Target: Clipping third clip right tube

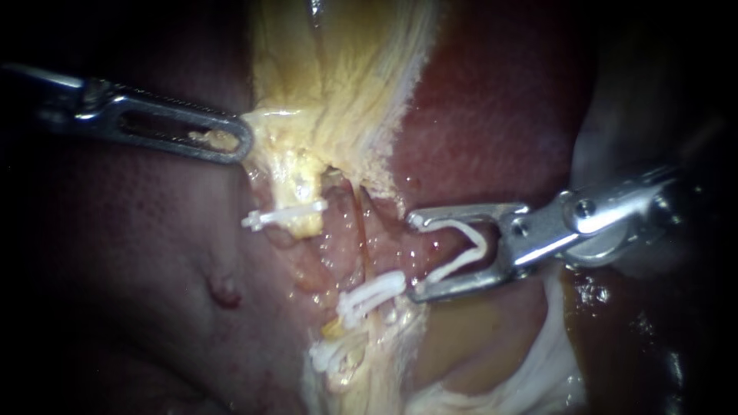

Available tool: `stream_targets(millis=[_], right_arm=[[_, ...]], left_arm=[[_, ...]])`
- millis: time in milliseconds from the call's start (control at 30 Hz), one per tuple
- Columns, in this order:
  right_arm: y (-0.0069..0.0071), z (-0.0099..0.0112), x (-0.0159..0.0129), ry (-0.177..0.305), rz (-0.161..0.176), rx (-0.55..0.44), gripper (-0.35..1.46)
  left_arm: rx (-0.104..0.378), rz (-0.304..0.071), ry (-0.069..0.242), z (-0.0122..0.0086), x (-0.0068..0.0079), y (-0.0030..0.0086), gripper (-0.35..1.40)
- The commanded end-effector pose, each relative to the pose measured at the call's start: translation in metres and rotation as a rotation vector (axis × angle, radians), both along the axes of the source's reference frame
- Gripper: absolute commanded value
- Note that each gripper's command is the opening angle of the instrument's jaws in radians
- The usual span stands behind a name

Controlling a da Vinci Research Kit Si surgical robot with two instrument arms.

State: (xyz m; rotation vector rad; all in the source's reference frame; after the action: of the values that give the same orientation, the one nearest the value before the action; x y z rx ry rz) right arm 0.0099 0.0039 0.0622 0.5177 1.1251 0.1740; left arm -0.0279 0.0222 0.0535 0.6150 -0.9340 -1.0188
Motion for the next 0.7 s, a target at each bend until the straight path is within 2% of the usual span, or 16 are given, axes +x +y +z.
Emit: stream_targets(millis=[33, 433, 700], right_arm=[[0.0000, 0.0004, 0.0002, -0.002, 0.004, 0.005, 0.50], [0.0005, 0.0061, 0.0022, -0.032, 0.047, 0.088, 0.50], [0.0009, 0.0080, 0.0028, -0.035, 0.049, 0.129, 0.50]], left_arm=[[0.000, 0.000, 0.000, 0.0000, 0.0000, 0.0000, -0.35], [-0.002, -0.002, 0.002, 0.0000, -0.0002, -0.0003, -0.35], [-0.002, -0.003, 0.002, 0.0001, -0.0003, -0.0003, -0.35]])
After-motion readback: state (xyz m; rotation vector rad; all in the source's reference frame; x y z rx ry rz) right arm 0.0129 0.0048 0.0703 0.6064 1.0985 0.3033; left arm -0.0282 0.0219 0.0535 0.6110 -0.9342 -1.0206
